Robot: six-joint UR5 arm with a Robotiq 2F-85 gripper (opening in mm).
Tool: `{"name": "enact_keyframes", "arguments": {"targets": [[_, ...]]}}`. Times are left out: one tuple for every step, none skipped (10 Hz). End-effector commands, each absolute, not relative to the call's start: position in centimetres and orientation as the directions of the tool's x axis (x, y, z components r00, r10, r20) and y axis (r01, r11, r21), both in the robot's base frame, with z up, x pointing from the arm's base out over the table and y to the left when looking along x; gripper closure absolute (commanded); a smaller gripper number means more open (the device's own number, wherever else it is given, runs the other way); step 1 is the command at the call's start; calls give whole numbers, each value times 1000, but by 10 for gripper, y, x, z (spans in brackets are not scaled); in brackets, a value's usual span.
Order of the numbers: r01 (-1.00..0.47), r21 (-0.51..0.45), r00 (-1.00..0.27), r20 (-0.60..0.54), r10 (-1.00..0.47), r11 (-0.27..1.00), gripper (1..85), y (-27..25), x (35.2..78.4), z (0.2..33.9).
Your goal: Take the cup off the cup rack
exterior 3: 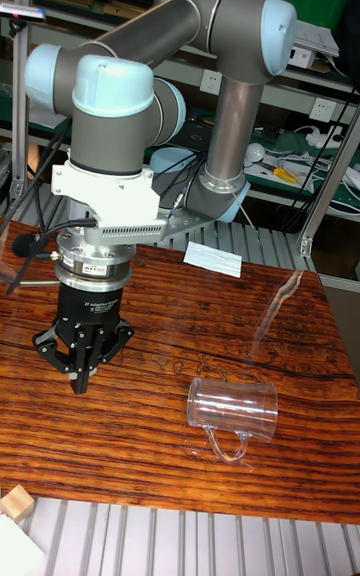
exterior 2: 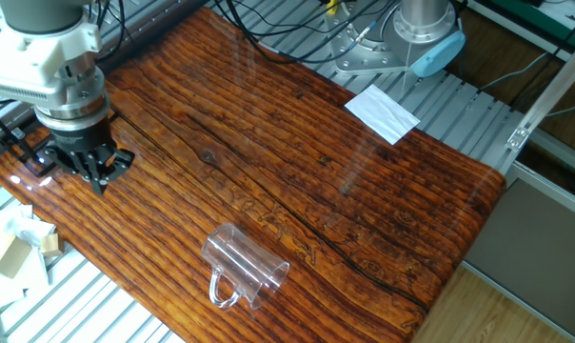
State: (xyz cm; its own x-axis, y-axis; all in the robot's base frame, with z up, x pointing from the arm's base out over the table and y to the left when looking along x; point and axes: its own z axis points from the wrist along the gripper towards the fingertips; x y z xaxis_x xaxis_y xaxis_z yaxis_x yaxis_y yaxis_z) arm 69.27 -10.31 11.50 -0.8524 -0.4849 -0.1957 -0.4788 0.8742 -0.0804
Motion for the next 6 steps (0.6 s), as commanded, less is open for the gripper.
{"name": "enact_keyframes", "arguments": {"targets": [[-468,-80,-859,-192,-475,880,770,-106,691,118],[-467,-72,-860,-197,-472,881,770,-104,691,118],[-468,-72,-858,-200,-473,881,770,-103,692,118],[-469,-66,-859,-198,-472,881,770,-102,691,118],[-472,-69,-859,-188,-476,879,770,-104,689,117],[-479,-67,-856,-182,-483,875,770,-105,688,117]]}}
